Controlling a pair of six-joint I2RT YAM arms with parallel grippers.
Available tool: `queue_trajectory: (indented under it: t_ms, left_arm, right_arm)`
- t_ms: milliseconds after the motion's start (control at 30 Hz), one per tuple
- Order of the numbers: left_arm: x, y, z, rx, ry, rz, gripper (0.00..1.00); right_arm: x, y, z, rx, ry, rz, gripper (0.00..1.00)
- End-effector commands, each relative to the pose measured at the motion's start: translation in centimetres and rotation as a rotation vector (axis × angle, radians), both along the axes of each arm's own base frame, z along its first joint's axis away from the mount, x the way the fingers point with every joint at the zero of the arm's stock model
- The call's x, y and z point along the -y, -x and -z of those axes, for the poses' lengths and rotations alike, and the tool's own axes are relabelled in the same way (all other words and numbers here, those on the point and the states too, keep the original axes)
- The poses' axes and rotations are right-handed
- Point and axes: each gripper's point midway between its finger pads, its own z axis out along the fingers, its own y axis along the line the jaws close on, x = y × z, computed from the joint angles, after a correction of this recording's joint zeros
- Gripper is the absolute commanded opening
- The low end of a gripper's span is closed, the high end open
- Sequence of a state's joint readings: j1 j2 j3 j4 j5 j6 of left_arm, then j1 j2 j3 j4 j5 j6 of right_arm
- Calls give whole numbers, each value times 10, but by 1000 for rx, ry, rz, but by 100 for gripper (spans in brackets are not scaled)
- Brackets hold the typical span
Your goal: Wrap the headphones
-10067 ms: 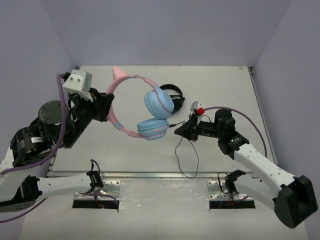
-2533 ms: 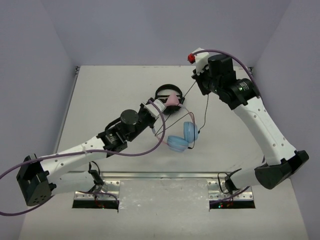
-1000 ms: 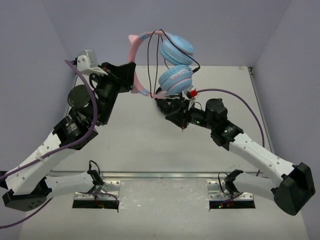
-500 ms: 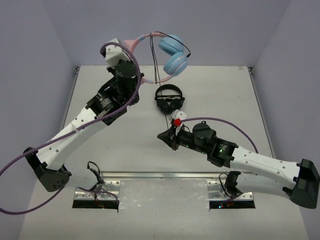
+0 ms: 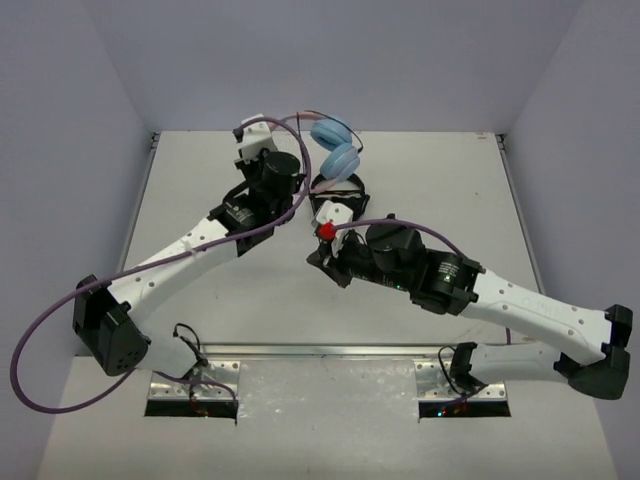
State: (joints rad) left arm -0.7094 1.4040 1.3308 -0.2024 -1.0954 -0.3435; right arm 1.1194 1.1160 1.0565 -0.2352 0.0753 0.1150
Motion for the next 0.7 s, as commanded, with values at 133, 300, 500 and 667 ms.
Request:
queue_trajectory:
  t_ms: [133, 300, 500, 667]
  left_arm:
    - [58, 8, 5, 288, 83, 480, 0]
    - [90, 32, 59, 249, 49, 743, 0]
    - [134, 63, 108, 158, 54, 1043, 0]
    - [153, 76, 128, 71, 76, 1167, 0]
  right_arm:
    - [24, -14, -4, -37, 236, -107, 1]
    - [56, -46, 13, -60, 333, -19, 1]
    - [79, -77, 42, -90, 439, 77, 1]
    - [96, -104, 59, -79, 548, 191, 1]
